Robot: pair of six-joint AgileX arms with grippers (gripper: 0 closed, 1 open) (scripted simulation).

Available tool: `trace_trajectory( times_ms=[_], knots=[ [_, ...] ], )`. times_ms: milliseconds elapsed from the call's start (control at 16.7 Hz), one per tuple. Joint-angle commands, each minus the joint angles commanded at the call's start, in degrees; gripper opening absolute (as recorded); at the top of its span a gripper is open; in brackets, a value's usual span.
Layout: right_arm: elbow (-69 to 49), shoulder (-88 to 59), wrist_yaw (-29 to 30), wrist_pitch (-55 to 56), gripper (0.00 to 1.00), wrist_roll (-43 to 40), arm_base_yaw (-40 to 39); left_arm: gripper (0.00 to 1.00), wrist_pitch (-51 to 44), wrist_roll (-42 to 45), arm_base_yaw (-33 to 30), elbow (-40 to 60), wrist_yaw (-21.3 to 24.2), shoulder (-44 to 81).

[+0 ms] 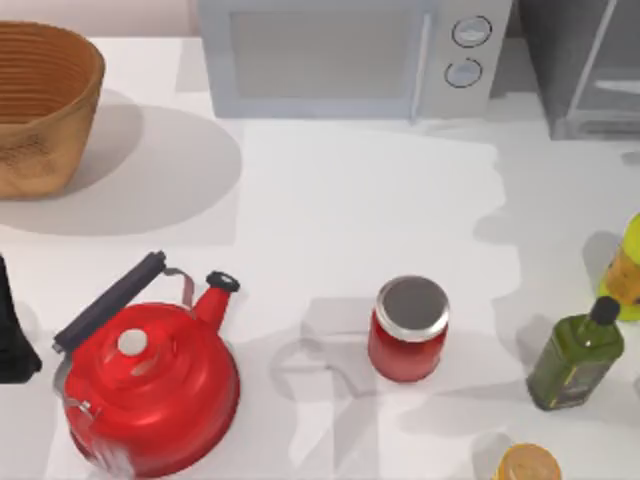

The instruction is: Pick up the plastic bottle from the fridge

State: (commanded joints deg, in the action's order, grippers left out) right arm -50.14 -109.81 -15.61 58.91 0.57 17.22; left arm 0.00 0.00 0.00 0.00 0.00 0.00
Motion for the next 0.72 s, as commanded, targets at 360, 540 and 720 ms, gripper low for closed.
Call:
trace_trajectory(
  times_ms=[360, 540, 720],
  knots=[
    [4.9, 11.4, 1.8, -5.9, 0.00, -0.5, -2.0, 1.00, 0.0, 0.0, 0.0, 0.0, 0.0, 0.0],
    [10.7, 24.4, 3.7, -12.8, 0.00, -0.7, -4.0, 1.00, 0.0, 0.0, 0.0, 0.0, 0.0, 0.0],
    [18.4, 41.3, 5.9, -21.6, 0.00, -0.7, -6.3, 1.00, 0.0, 0.0, 0.0, 0.0, 0.0, 0.0]
  ],
)
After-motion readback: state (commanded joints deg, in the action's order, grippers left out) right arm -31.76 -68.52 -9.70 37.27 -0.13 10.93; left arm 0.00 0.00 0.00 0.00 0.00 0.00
